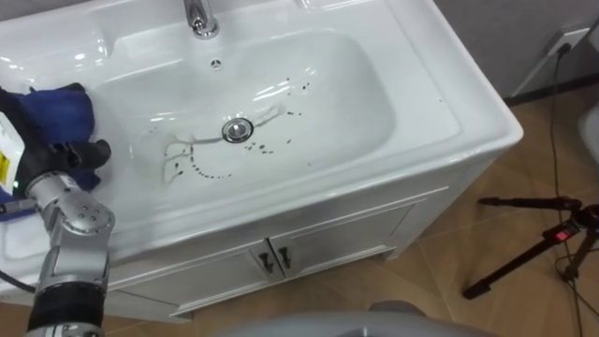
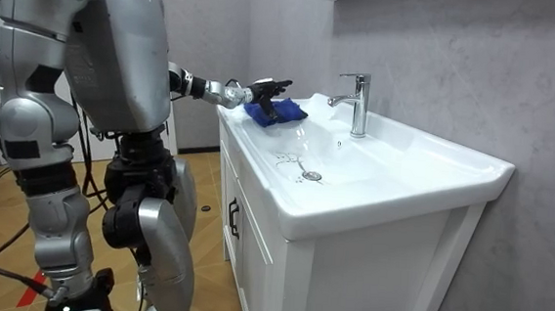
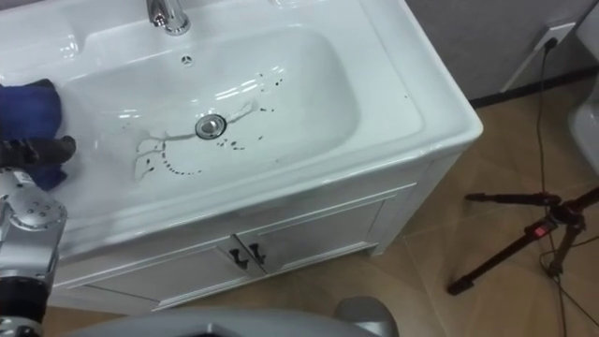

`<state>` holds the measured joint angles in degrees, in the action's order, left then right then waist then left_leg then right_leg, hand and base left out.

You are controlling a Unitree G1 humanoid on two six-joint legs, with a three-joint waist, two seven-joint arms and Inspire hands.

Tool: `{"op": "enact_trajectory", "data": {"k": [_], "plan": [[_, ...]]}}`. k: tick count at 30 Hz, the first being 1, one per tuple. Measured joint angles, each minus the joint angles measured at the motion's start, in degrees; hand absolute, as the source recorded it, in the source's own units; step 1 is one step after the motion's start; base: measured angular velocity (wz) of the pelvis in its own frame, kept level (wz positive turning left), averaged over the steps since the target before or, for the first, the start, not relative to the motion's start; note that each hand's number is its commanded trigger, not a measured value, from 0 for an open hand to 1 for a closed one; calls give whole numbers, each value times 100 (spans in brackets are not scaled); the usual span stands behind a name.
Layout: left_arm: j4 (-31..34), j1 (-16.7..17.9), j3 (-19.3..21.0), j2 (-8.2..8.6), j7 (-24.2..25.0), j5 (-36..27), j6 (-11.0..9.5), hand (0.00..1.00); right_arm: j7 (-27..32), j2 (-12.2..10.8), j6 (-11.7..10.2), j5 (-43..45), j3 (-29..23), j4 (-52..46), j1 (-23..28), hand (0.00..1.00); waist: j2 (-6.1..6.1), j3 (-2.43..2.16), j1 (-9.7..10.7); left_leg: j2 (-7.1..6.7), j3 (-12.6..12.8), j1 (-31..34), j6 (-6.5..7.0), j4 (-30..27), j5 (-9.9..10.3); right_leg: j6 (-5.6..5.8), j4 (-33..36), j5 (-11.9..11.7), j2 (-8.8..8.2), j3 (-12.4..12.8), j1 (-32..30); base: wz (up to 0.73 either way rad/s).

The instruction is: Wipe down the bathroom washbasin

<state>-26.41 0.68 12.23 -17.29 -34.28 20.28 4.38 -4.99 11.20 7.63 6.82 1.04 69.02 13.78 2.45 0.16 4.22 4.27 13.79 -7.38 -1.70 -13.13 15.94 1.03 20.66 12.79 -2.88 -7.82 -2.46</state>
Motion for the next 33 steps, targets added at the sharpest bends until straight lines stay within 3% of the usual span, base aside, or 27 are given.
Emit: {"op": "enact_trajectory", "data": {"k": [13,20,23,24,25,26,27,29,33], "plan": [[-312,-32,5,0,4,100,205,0,182,43,125,-78,-20,1,-27,0,17,-8,-7,1,0,-1,-2,-29,-1,-12,23,12,-4,2,3,0],[-636,-88,4,1,155,489,295,5,238,49,134,-177,-21,-5,-34,0,1,-10,-3,2,17,-1,-2,-37,-1,-18,9,16,-6,12,-7,0],[-635,-94,3,0,267,646,385,1,237,52,249,-178,-32,-22,-34,0,16,-23,6,3,16,2,-7,-32,2,-23,44,19,-11,-1,-25,0],[-635,-95,3,1,293,689,406,11,232,51,258,-178,-32,-23,-34,0,18,-24,8,3,15,-2,-8,-32,2,-24,65,20,-11,-2,-23,0],[-638,-95,3,0,370,739,443,14,229,50,293,-175,-33,-27,-34,0,15,-24,11,1,15,-9,-8,-35,2,-27,112,29,-17,-2,-28,0],[-646,-95,2,1,398,753,455,31,229,50,311,-174,-35,-32,-34,0,9,-24,16,0,15,-10,-8,-36,2,-29,120,35,-19,-3,-28,0],[-647,-95,2,0,471,776,498,73,229,50,338,-171,-61,-49,-34,0,11,-27,18,0,15,-11,-12,-41,0,-34,128,41,-20,-3,-29,0],[-651,-95,0,0,602,847,554,100,227,53,377,-172,-67,-70,-36,0,-10,-26,25,-1,15,-14,-15,-56,-2,-41,134,65,-29,-6,-29,0],[-679,-140,7,-9,691,1060,613,100,171,55,431,-158,-148,-104,-41,0,1,-45,31,-9,15,-22,-19,-59,-4,-48,157,92,-47,-16,-33,0]]}}
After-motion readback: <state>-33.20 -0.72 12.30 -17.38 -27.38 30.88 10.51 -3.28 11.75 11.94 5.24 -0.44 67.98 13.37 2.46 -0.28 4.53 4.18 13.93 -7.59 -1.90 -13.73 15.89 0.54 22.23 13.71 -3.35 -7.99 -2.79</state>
